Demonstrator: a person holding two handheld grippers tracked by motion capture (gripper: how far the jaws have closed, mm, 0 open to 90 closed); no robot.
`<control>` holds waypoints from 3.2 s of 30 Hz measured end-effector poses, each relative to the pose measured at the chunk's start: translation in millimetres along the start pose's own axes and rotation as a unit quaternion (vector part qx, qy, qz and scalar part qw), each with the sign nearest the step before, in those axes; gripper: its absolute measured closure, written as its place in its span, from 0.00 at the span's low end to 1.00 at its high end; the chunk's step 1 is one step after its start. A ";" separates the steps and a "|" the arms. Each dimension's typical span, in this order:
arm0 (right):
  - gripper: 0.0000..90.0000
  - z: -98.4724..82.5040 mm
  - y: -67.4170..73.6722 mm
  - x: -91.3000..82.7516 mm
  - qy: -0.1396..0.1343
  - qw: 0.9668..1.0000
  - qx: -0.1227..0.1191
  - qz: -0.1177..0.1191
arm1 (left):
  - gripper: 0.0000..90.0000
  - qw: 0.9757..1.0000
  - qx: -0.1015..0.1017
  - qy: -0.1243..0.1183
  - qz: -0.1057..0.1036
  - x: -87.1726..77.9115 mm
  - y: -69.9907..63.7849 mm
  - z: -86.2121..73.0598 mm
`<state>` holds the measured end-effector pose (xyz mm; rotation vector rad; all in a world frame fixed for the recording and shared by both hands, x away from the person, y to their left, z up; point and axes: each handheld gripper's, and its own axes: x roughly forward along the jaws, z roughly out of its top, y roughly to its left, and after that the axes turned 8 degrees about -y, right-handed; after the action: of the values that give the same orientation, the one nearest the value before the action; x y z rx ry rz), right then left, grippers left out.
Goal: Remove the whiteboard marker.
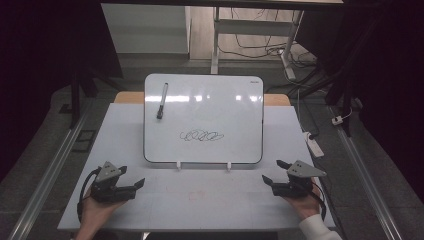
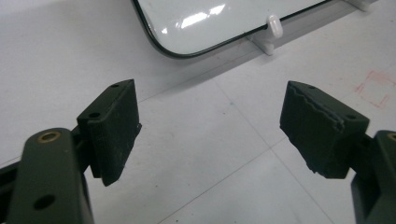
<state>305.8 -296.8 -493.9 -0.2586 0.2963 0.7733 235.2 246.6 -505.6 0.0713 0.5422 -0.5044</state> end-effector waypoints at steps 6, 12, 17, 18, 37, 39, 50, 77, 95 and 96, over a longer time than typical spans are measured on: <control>0.26 -1.8 1.7 1.7 0.009 1.000 -0.006 0.003 | 0.23 1.000 -0.002 0.002 0.001 0.0 0.3 -0.1; 0.28 2.4 3.9 -1.5 0.001 1.000 -0.017 -0.003 | 0.24 1.000 0.003 0.002 -0.003 -1.7 -2.4 3.5; 0.29 3.0 3.2 -2.0 0.001 1.000 -0.014 -0.006 | 0.24 1.000 0.007 0.005 0.003 -6.0 -2.0 19.4; 0.29 2.9 3.2 -2.0 0.001 1.000 -0.012 -0.004 | 0.24 1.000 0.010 0.006 0.007 -7.0 -1.5 25.1; 0.30 -3.1 4.5 3.6 0.019 1.000 -0.011 -0.006 | 0.27 0.998 0.042 -0.016 0.047 54.3 13.4 159.9; 0.31 -3.7 5.0 4.3 0.023 1.000 -0.010 -0.006 | 0.29 0.997 0.040 -0.020 0.059 67.1 18.8 175.8; 0.32 -6.6 5.4 6.7 0.029 0.999 -0.012 -0.006 | 0.37 0.993 0.053 -0.028 0.099 101.6 27.2 205.0; 0.32 -9.0 4.5 8.4 0.040 0.999 -0.013 -0.014 | 0.85 0.987 0.089 -0.020 0.134 140.9 26.9 230.9; 0.33 -9.5 3.0 6.3 0.037 0.999 -0.013 -0.020 | 0.90 0.992 0.079 -0.071 0.068 102.4 16.5 227.3; 0.33 -9.6 3.0 6.3 0.036 0.999 -0.014 -0.020 | 0.90 0.992 0.079 -0.080 0.060 96.2 14.9 224.9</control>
<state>306.3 -293.9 -505.4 -0.3187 0.3483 0.7292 420.5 173.2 -362.9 0.2116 0.3373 -0.4296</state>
